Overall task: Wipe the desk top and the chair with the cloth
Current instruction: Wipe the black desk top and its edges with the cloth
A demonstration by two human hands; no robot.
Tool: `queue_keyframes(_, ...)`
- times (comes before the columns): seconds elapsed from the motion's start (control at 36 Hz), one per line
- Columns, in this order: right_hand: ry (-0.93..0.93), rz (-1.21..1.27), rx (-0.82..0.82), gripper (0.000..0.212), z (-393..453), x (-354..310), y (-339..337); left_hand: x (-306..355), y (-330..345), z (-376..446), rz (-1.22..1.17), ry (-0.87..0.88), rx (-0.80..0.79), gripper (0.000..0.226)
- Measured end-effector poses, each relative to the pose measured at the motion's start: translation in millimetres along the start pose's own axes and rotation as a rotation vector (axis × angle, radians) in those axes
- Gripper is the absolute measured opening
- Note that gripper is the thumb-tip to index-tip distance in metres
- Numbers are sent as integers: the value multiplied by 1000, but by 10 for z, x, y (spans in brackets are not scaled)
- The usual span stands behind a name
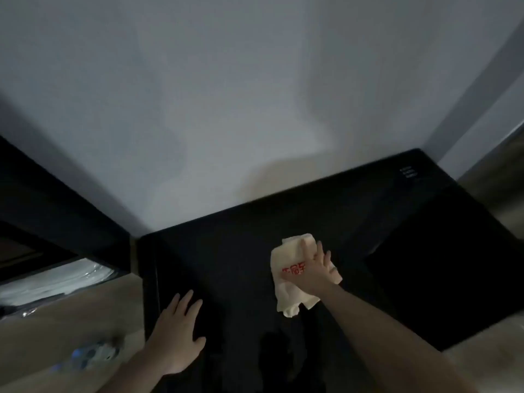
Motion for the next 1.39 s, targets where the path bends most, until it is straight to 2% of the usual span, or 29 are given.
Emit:
queue_keyframes(0.08,37,-7,-20,125,206,20,64,-75,74,108,-26,-28,-20,83)
queue_keyframes(0.14,48,-39,26,123,274,48,153,-149,133,147,-31,-56,-29,82)
queue_keyframes(0.28,-3,-80,101,100,240,34,453,-368,360,116,-19,-95,-70,82)
queue_keyframes(0.44,-111,-53,169,81,-308,63,733,-608,575,-33,-12,-99,-150,81)
queue_keyframes(0.64,-58,-6,250,75,-1165,198,1393,-782,724,-321,52,40,-148,81)
queue_keyframes(0.78,-8,-27,415,66,-1763,139,1718,-943,836,-634,74,185,-102,83)
queue_keyframes(0.86,52,36,404,62,-2110,118,1893,-1154,904,-845,84,245,-81,82)
queue_keyframes(1.0,90,257,431,71,-2626,-3,2191,-1544,952,-1095,78,259,-70,81)
queue_keyframes(1.25,-36,106,428,65,-3168,-624,2932,-1767,1066,-1371,88,256,-98,78)
queue_keyframes(1.39,95,83,290,69,-3123,-767,3347,-1647,1103,-1452,136,296,-113,76)
Point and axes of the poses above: each hand's wrist, its own z-axis towards the middle knuckle, its own y-axis out of the palm, x = y × z, the point moved 8 cm from there along z, towards the middle knuckle, and after that the axes turned 2 degrees about y, right-handed, at the moved point
